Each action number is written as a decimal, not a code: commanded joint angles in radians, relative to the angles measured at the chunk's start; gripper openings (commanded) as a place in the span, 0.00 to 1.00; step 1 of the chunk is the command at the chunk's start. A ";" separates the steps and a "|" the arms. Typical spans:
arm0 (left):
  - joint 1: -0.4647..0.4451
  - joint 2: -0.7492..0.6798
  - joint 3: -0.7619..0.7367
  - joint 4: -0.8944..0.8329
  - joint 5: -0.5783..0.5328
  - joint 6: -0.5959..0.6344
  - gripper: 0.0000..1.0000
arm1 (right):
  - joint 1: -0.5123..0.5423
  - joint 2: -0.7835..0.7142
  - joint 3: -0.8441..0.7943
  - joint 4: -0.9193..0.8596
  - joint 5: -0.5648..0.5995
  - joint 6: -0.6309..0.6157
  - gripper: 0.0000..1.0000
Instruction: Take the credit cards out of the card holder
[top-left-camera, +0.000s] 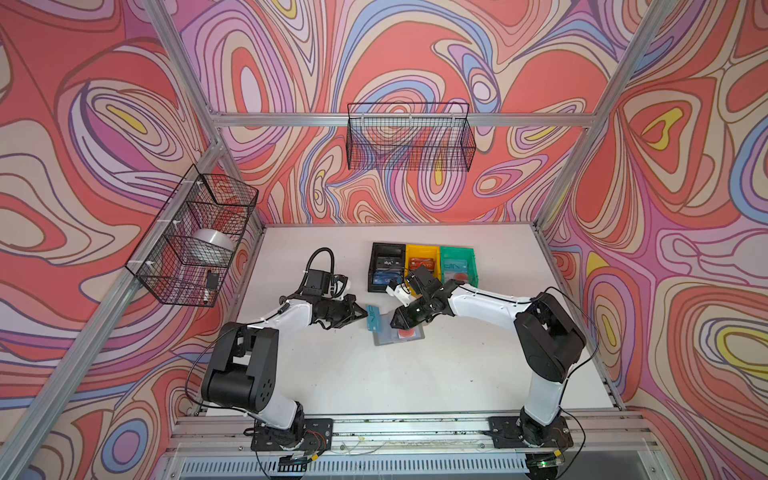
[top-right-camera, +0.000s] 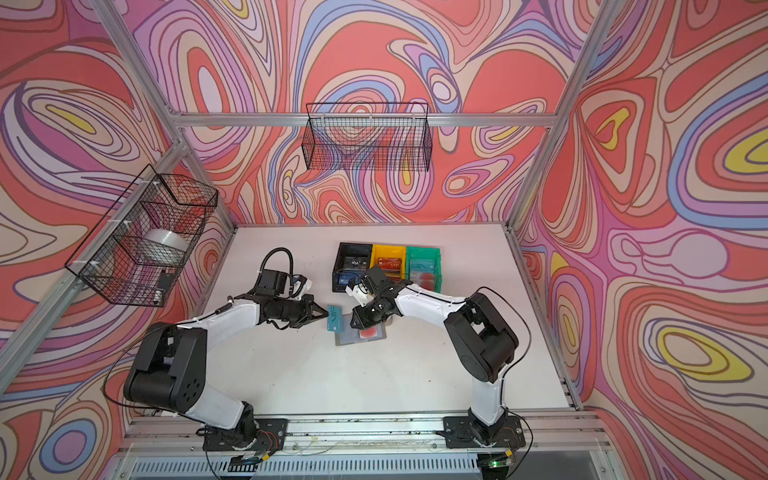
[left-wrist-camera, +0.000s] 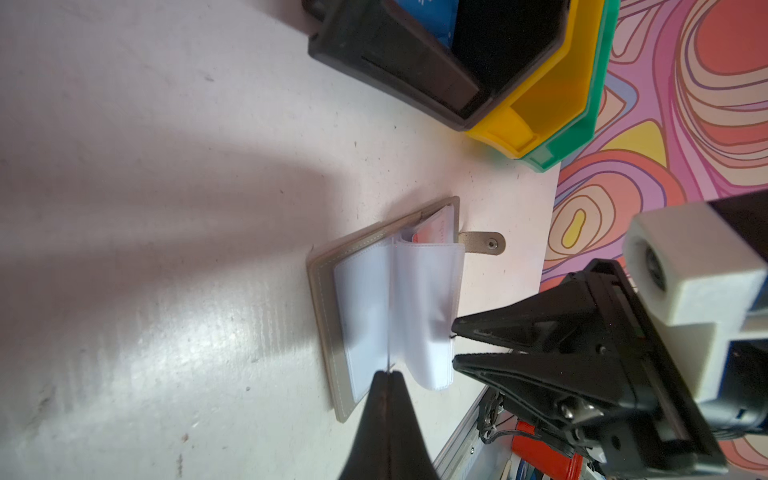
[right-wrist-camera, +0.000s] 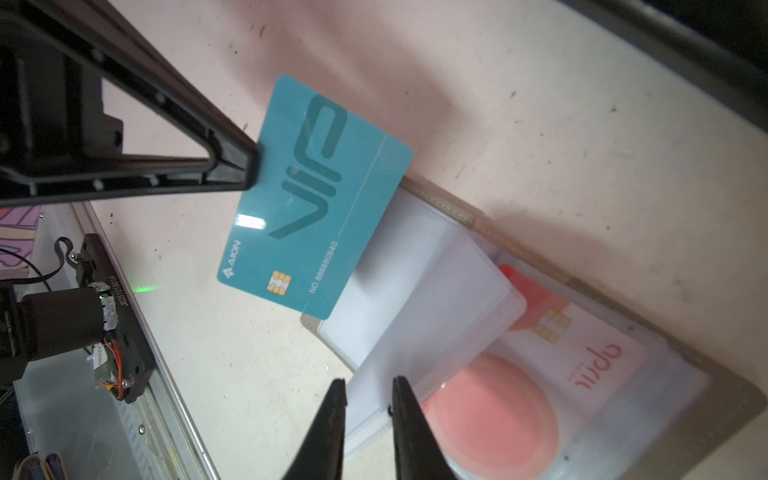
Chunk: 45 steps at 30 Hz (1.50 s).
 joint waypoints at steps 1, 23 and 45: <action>0.008 0.016 -0.011 -0.005 0.014 0.020 0.00 | -0.009 -0.045 -0.031 0.011 0.050 -0.006 0.24; 0.008 0.013 -0.017 -0.002 0.017 0.021 0.00 | -0.070 -0.038 -0.095 0.039 0.147 0.048 0.23; 0.008 0.015 -0.019 -0.003 0.016 0.023 0.00 | -0.071 0.026 -0.065 -0.037 0.253 0.035 0.09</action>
